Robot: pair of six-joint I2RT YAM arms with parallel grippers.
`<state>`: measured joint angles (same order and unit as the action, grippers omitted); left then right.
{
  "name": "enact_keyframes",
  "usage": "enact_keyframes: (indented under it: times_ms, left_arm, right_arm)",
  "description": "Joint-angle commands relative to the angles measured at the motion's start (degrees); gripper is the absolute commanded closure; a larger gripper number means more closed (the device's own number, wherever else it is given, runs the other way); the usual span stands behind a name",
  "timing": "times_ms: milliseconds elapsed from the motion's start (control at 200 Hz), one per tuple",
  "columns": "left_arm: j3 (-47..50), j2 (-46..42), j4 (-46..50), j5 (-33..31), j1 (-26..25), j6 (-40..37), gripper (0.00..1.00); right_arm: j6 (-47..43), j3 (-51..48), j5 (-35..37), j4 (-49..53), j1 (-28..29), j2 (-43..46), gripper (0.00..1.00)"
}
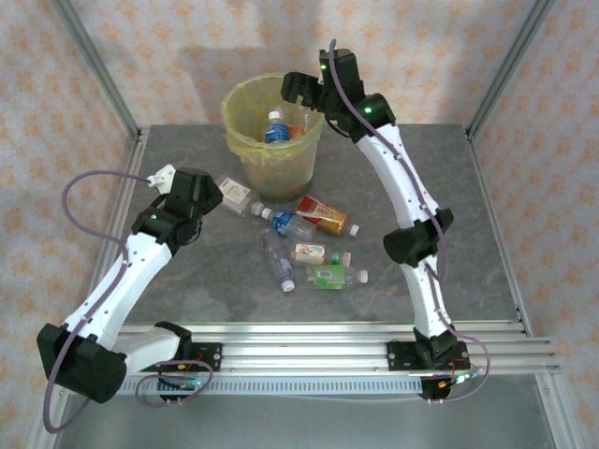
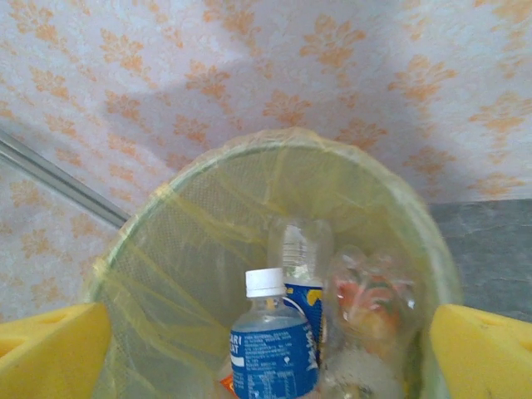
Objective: Put the plastic bottles in the bin
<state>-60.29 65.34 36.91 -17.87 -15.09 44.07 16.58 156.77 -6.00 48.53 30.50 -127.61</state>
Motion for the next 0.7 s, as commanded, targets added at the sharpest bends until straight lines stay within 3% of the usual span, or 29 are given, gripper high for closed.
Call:
enact_keyframes:
  times_ms: [0,155,485,696]
  left_arm:
    - [-1.47,1.33,2.25,0.68,1.83,-0.49,0.00]
    - [0.57,2.94,0.40,4.90,5.20,0.72,0.00]
    - [0.96,9.62,-1.96,9.18,7.86,0.40,0.00]
    - [1.12,15.14,-6.03,14.16,8.03,1.06,0.00]
  right_arm:
    - [-0.98,0.08,5.68,7.28,0.04,4.73,0.01]
    - [-0.36,-8.82,10.58,9.62,0.00,11.11,0.01]
    - [1.21,-51.69,19.52,-5.32,0.05,36.67,0.01]
    - [3.92,-67.15,22.67,-7.44,-0.31,44.73,0.01]
